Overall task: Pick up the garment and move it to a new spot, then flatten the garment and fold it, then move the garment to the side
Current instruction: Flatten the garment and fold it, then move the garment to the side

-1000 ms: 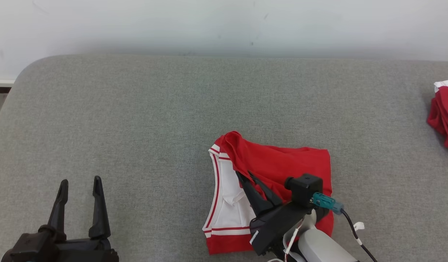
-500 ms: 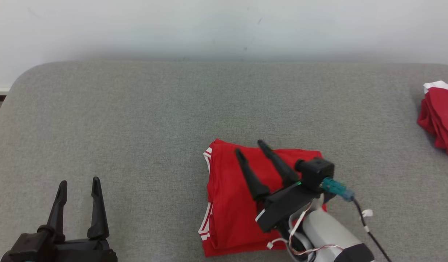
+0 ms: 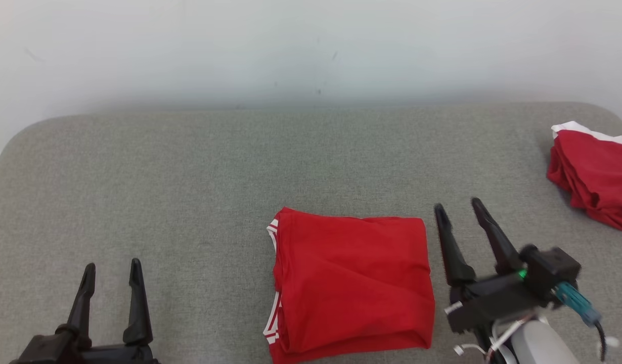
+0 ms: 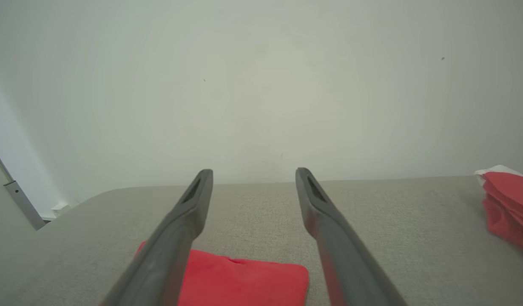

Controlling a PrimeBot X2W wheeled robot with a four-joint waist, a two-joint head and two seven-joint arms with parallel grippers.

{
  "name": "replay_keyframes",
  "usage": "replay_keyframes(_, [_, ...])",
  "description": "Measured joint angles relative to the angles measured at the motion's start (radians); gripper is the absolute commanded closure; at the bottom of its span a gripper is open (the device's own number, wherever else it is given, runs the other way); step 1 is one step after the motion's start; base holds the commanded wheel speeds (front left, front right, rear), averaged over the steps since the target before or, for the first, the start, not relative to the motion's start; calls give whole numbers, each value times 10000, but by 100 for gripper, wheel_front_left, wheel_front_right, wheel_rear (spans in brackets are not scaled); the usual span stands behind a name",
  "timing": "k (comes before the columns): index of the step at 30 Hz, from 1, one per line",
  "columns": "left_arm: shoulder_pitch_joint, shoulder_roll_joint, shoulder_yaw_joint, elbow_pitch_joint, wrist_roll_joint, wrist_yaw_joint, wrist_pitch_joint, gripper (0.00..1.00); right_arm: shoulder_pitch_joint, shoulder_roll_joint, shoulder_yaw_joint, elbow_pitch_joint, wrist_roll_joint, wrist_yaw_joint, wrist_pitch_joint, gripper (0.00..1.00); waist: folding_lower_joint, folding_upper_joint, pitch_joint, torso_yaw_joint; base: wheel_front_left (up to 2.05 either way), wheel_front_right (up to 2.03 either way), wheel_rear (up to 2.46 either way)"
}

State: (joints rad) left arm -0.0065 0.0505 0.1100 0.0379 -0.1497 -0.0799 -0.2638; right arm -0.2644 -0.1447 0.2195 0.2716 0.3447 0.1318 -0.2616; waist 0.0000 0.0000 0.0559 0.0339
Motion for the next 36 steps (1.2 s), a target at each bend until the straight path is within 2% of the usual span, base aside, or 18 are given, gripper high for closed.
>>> replay_keyframes(7, [321, -2, 12, -50, 81, -2, 0, 0, 1416, -10, -928, -861, -213, 0, 0, 0, 0, 0, -322, -148, 0, 0, 0])
replay_keyframes(13, [564, 0, 0, -50, 88, -4, 0, 0, 2383, 184, -1290, -1289, -468, 0, 0, 0, -1, 0, -509, -231, 0, 0, 0])
replay_keyframes(26, [773, -2, -255, -71, 186, -188, 0, 0, 2948, 349, -1440, -1478, -694, 0, -2, 0, -1, 0, -668, -99, 0, 0, 0])
replay_keyframes(36, [825, 167, -102, 98, 180, -259, 25, 0, 3036, 347, -1496, -1360, -1003, 0, 92, 0, -1, 0, -750, 91, 0, 0, 0])
